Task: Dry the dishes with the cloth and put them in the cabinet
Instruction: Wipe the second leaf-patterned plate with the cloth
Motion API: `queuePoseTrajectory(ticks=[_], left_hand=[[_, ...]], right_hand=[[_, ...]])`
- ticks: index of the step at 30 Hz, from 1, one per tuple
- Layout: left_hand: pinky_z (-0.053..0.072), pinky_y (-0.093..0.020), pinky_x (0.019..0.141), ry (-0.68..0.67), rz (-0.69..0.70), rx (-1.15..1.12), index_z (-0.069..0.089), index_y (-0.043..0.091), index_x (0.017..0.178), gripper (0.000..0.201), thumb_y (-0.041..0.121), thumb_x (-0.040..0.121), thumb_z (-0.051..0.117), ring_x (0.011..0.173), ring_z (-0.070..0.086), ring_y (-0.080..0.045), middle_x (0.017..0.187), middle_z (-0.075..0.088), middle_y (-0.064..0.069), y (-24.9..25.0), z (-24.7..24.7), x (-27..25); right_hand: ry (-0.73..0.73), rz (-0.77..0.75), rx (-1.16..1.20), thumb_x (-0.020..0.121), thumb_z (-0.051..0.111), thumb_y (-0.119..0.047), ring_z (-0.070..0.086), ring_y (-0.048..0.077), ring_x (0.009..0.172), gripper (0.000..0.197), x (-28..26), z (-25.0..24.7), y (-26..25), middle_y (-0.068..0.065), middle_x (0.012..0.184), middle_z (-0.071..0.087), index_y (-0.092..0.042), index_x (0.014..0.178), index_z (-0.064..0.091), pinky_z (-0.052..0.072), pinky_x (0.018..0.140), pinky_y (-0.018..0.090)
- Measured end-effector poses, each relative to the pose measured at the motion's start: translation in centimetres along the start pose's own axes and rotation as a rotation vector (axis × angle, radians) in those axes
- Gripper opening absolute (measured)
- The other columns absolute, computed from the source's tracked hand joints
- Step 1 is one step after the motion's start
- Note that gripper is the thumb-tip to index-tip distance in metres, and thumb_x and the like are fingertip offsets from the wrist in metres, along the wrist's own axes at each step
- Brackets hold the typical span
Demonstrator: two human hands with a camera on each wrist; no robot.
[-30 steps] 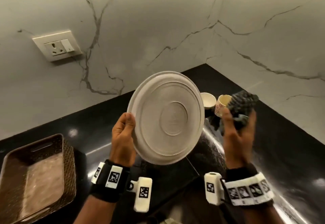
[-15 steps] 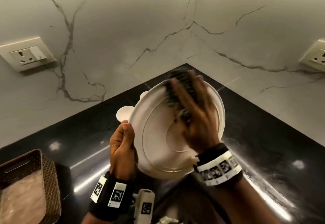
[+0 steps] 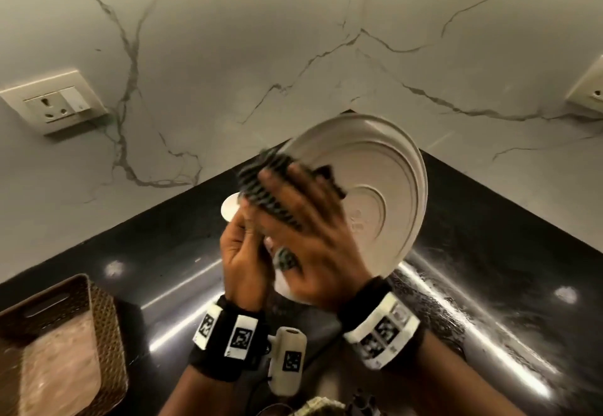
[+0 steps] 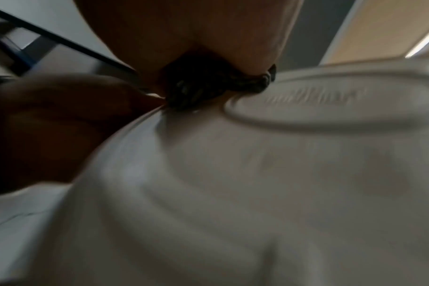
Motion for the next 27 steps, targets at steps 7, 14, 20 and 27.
queuePoseTrajectory(ticks=[7,14,20,27], left_hand=[[0.06,-0.03,0.082,0.078,0.006,-0.188,0.071,0.019,0.1,0.034,0.028,0.105,0.039,0.095,0.069,-0.018,0.102,0.073,-0.003,0.9,-2.4,0.0],[0.059,-0.024,0.076,0.113,0.044,-0.112,0.074,0.027,0.088,0.038,0.029,0.102,0.039,0.087,0.069,-0.01,0.093,0.073,0.004,1.2,-2.0,-1.2],[0.061,-0.036,0.086,0.156,-0.014,-0.187,0.063,0.007,0.119,0.039,0.038,0.102,0.047,0.101,0.069,-0.027,0.11,0.072,-0.012,1.1,-1.1,-0.1],[0.048,-0.049,0.109,0.338,-0.063,-0.223,0.051,0.005,0.144,0.048,0.036,0.108,0.04,0.13,0.059,-0.032,0.139,0.062,-0.015,1.3,-4.1,0.2]], right_hand=[[-0.083,0.018,-0.106,0.097,0.065,-0.028,0.03,0.036,0.15,0.04,-6.6,1.7,3.2,0.011,0.159,0.038,-0.031,0.137,0.063,0.033,0.116,0.057],[0.29,0.527,0.044,0.102,0.05,-0.013,0.013,0.03,0.156,0.057,-3.9,-3.0,10.7,0.015,0.167,0.017,-0.006,0.156,0.033,0.023,0.121,0.059],[0.038,0.052,-0.011,0.091,0.07,-0.023,0.026,0.031,0.153,0.074,-5.1,2.3,0.5,0.012,0.161,0.034,-0.021,0.154,0.032,0.025,0.121,0.056],[0.018,0.134,-0.005,0.094,0.064,-0.015,0.036,0.034,0.148,0.049,-8.0,1.0,5.9,0.014,0.155,0.044,-0.016,0.143,0.056,0.033,0.116,0.06]])
Point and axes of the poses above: each hand's wrist, its own x-axis towards the middle knuckle, its own z-axis out of the palm, y = z × x, the point moved 5 cm from there along x, towards the middle knuckle
